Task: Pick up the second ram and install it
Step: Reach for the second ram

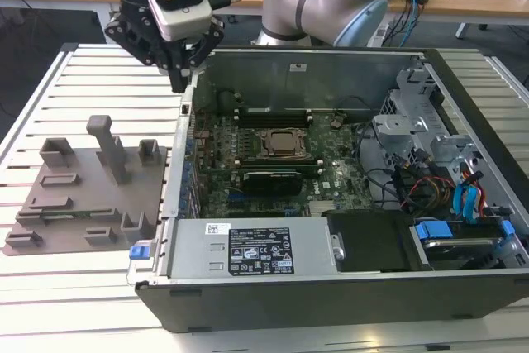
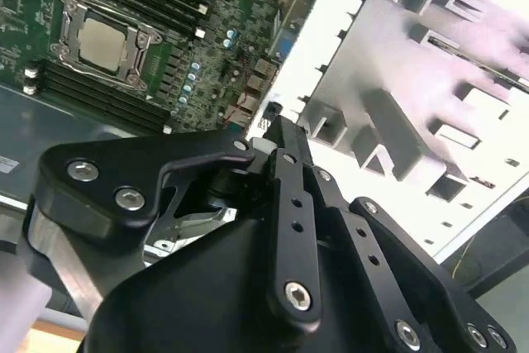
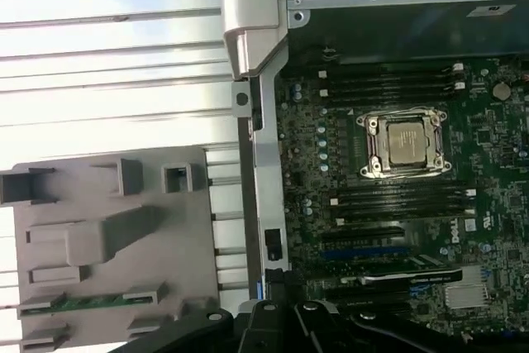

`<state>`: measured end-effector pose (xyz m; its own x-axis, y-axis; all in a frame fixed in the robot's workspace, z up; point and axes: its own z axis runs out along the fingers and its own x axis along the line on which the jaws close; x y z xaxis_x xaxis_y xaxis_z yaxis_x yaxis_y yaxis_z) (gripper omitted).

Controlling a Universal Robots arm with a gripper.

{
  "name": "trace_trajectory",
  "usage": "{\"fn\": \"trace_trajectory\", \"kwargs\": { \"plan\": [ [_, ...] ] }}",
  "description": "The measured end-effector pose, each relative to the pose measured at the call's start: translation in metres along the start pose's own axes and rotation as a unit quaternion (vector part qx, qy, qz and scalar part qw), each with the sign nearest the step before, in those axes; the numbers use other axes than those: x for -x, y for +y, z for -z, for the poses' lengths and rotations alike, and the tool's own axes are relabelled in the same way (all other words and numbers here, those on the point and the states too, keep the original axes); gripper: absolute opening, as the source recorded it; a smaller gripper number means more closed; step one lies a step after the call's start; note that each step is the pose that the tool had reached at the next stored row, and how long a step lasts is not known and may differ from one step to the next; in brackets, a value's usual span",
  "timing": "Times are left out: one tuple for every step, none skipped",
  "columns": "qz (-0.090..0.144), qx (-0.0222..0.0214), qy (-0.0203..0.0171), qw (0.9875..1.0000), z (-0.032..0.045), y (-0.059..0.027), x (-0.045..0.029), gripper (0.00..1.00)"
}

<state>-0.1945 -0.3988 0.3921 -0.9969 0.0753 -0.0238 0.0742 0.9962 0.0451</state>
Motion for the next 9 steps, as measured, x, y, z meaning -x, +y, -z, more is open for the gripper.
{"fn": "trace_trajectory", "kwargs": {
  "plan": [
    [0.0, 0.0, 0.0, 1.0, -0.0001, -0.0001, -0.0015, 0.1],
    [0.0, 0.0, 0.0, 1.0, -0.0001, -0.0002, -0.0032, 0.1],
    [0.0, 0.0001, 0.0, 1.0, -0.0003, -0.0006, -0.0071, 0.1],
    [0.0, 0.0, 0.0, 1.0, -0.0006, -0.0009, -0.0116, 0.1],
    [0.0, 0.0, 0.0, 1.0, -0.0008, -0.0013, -0.0166, 0.1],
    [0.0, 0.0, 0.0, 1.0, -0.0011, -0.0017, -0.0221, 0.1],
    [0.0, 0.0, 0.0, 1.0, -0.0014, -0.0023, -0.0293, 0.1],
    [0.0, 0.0001, -0.0001, 1.0, -0.0029, -0.0027, -0.033, 0.1],
    [0.0, 0.0, 0.0, 1.0, -0.005, -0.0033, -0.035, 0.1]
  ]
}}
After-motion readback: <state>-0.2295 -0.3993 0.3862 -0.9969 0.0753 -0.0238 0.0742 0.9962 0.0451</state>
